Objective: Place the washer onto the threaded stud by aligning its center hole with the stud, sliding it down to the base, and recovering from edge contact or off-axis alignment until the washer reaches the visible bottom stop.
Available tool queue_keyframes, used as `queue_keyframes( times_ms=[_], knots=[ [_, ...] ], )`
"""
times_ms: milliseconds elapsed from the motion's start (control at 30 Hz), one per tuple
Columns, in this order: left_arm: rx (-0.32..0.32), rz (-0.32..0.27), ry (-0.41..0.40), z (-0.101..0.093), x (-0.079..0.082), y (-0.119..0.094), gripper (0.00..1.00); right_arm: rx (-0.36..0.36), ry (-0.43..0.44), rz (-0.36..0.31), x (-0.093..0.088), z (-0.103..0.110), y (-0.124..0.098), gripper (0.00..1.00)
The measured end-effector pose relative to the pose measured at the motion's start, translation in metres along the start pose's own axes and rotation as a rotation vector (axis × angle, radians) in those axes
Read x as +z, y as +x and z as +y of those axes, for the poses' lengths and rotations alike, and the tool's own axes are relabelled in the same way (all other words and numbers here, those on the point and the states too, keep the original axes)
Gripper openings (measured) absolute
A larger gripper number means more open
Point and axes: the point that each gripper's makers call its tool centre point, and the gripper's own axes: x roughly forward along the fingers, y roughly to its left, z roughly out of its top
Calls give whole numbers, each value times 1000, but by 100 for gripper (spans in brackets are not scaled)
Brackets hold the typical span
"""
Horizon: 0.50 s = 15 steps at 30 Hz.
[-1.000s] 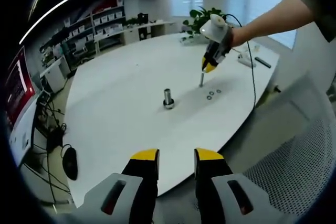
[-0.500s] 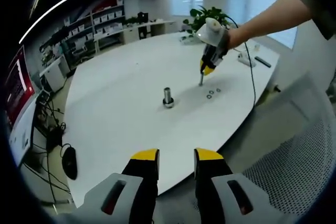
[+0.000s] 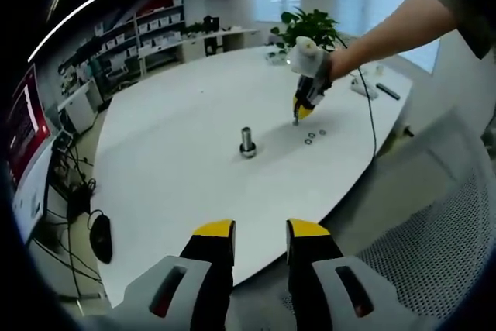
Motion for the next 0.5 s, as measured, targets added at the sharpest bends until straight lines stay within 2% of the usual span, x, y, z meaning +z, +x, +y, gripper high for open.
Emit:
queue_keyframes(
  times_ms=[500],
  knots=[
    [2,3,-3,0,0,0,24,19,28,14,-5,13,15,15]
  ],
)
